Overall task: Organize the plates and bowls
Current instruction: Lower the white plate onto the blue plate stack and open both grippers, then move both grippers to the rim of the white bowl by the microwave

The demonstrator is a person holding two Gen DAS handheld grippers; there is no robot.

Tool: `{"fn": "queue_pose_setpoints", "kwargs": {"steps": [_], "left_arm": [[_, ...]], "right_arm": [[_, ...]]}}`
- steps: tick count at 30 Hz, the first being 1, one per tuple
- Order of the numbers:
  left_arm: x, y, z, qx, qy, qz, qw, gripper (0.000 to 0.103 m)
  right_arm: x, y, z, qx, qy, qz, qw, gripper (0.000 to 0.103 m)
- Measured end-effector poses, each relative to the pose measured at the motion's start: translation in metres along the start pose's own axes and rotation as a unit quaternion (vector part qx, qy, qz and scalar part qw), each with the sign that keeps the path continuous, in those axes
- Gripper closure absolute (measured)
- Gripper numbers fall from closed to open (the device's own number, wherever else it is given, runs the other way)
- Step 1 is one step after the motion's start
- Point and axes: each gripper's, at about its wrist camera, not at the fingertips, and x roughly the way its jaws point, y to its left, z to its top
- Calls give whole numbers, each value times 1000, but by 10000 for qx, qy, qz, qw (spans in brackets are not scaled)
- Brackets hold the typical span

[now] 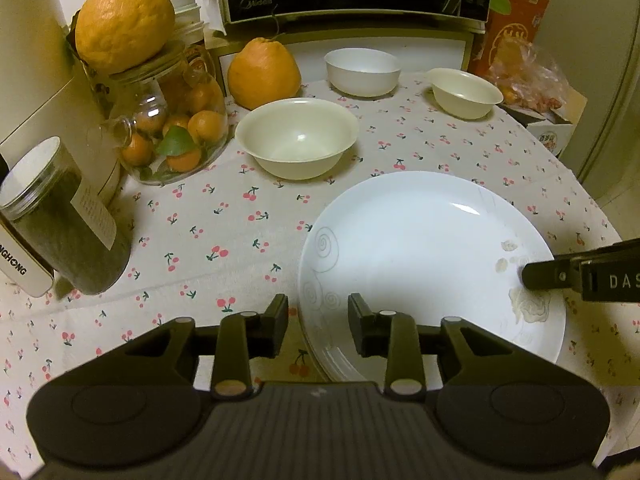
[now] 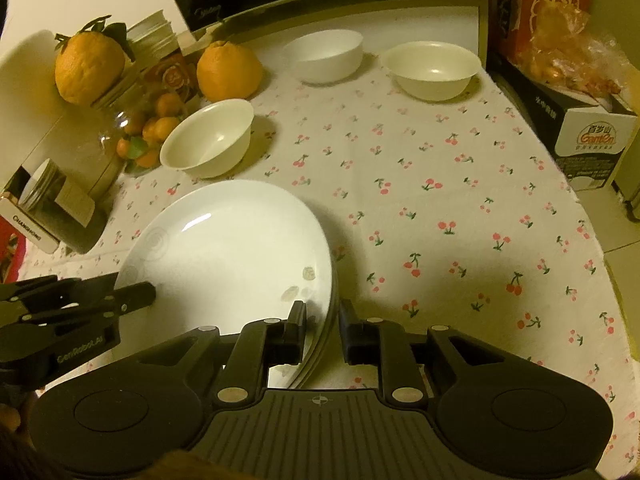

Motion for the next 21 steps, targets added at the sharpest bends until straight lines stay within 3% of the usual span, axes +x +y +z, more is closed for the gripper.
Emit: {"fn": "queue_pose_setpoints", "kwargs": {"steps": [7, 12, 21], "left_arm": [[-1, 1, 2, -76, -30, -76, 9999, 51], [-2, 2, 4, -125, -57, -115, 9998, 38], [-7, 8, 8, -380, -82, -181, 9991, 8]], "right_arm": [[-3, -3, 3, 133, 33, 161, 9998, 74], [-6, -3, 4, 131, -9, 236, 9996, 51], [-16, -11, 14, 266, -214, 378, 9987, 26]]}}
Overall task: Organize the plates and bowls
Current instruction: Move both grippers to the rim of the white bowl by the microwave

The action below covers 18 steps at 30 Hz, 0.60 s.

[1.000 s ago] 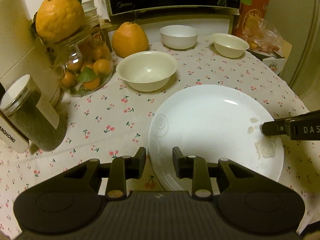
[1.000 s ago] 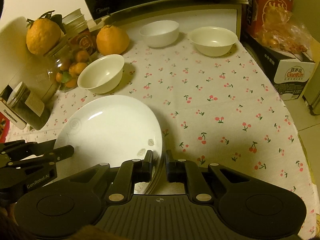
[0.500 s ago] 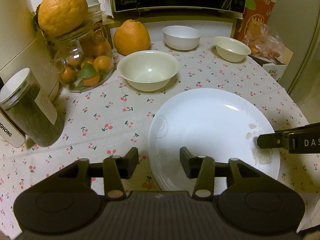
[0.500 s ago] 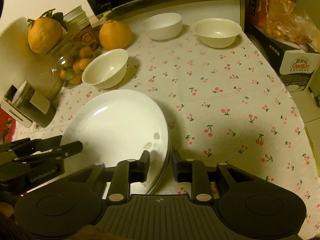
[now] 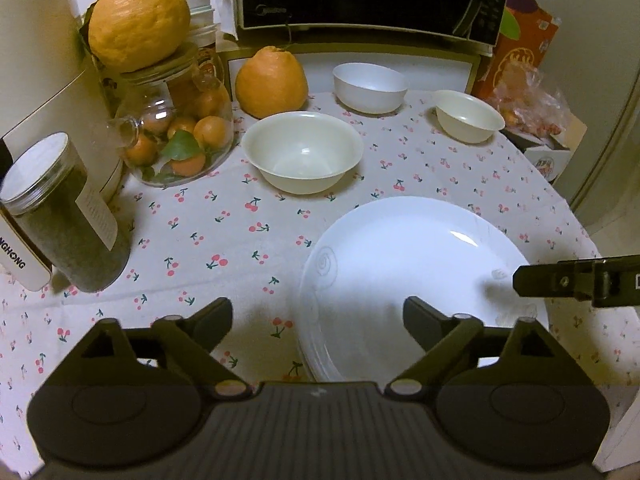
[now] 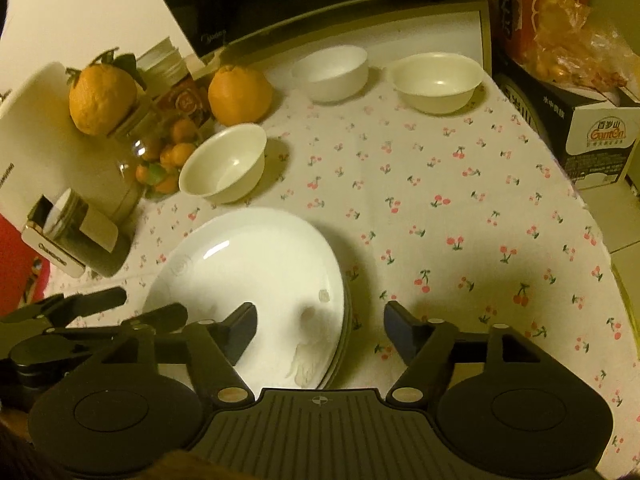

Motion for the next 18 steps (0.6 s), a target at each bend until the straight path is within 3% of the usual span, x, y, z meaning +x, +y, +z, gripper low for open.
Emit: {"fn": "queue_pose_setpoints", "kwargs": {"steps": [8, 18], "left_arm": [[0, 0, 15, -197, 156, 156, 9996, 1], [0, 0, 55, -595, 76, 88, 9982, 0]], "right_arm": [[-5, -14, 21, 327, -88, 46, 9994, 15], [1, -32, 61, 682, -213, 194, 9973, 13]]}}
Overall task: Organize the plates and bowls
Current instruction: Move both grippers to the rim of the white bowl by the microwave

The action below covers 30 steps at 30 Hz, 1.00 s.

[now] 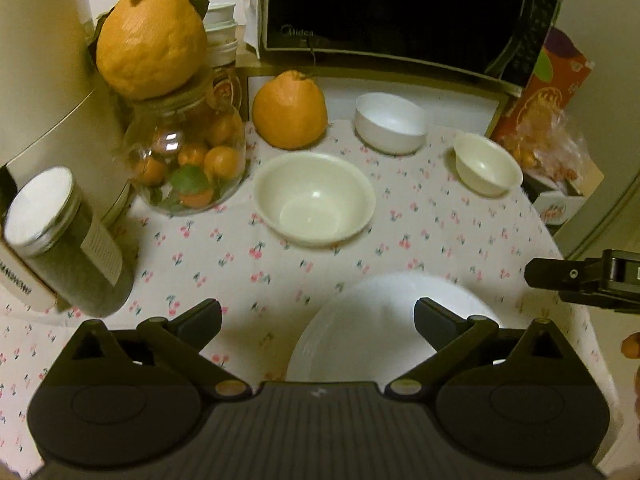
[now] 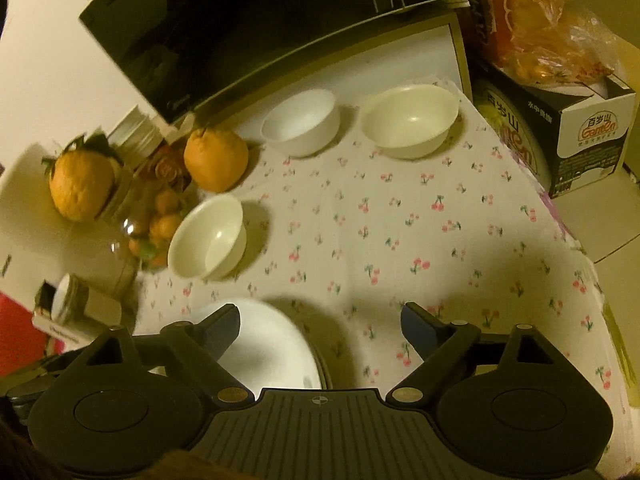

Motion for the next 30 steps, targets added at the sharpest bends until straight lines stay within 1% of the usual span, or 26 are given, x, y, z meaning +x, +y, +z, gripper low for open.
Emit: {"fn": "queue_pose_setpoints", "kwargs": {"steps": [7, 12, 20, 24, 28, 30], "left_arm": [[10, -5, 31, -302, -85, 1, 9995, 0], [20, -14, 55, -393, -327, 26, 9987, 0], [50, -28, 98, -523, -469, -211, 9973, 0], [66, -36, 111, -547, -500, -281, 9969, 0], [82, -42, 124, -563, -521, -448, 9960, 1], [90, -43, 128, -569, -536, -537, 9955, 3]], "right_arm": [[14, -7, 37, 251, -114, 249, 9993, 12], [27, -11, 68, 330, -246, 315, 9987, 12], [53, -21, 115, 401, -433, 381, 9975, 12], [66, -25, 133, 372, -520, 415, 9971, 12], [81, -27, 147, 310, -536, 532, 9967, 12], [89, -27, 153, 232, -553, 580, 9965, 12]]}}
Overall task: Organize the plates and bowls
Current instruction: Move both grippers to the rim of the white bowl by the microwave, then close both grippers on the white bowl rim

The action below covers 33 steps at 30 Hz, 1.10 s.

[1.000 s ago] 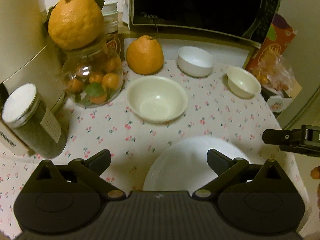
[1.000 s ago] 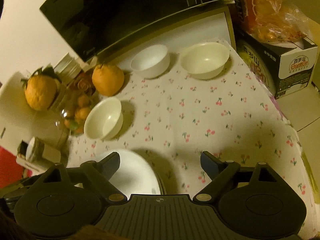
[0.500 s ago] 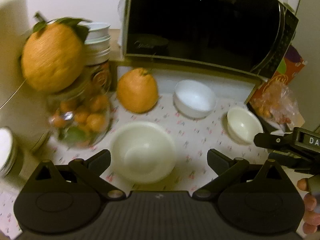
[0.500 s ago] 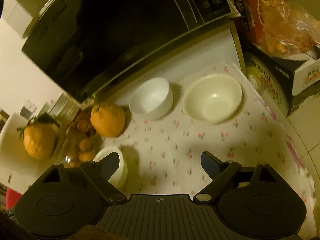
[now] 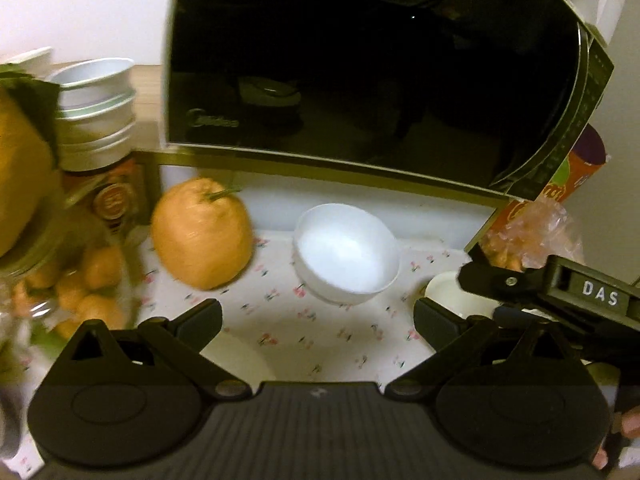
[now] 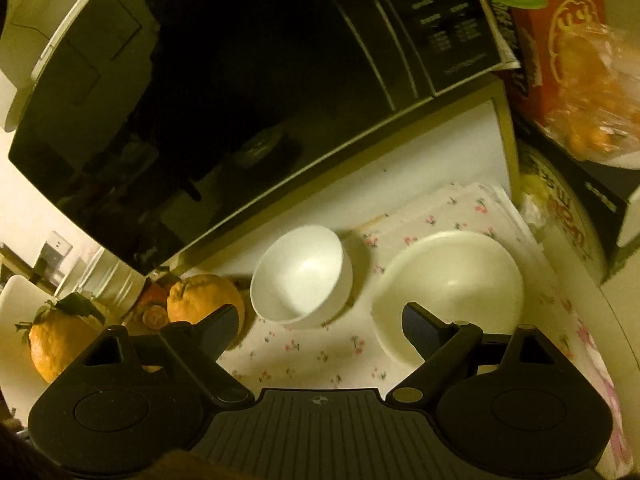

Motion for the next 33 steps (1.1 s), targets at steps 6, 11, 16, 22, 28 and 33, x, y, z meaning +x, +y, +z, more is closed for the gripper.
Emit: {"fn": "queue_pose_setpoints", "kwargs": {"steps": [6, 11, 16, 22, 28, 33], "left_arm": [[26, 0, 5, -118, 105, -133, 9998, 15], [44, 4, 6, -539, 252, -334, 9977, 28], [53, 0, 9, -598, 183, -319, 9975, 41], [63, -1, 12, -619, 138, -195, 9978, 54], [76, 4, 13, -703, 80, -134, 9974, 69], [83, 4, 13, -695, 108, -100, 9975, 78]], "right_arm": [[22, -1, 13, -22, -151, 35, 9999, 13], [34, -2, 25, -127, -311, 32, 9994, 18], [49, -2, 29, -223, -249, -82, 9994, 35], [67, -4, 28, -197, -117, -130, 9997, 53], [78, -7, 25, -136, -55, -161, 9998, 61], [86, -6, 25, -166, -3, -198, 9997, 66]]}}
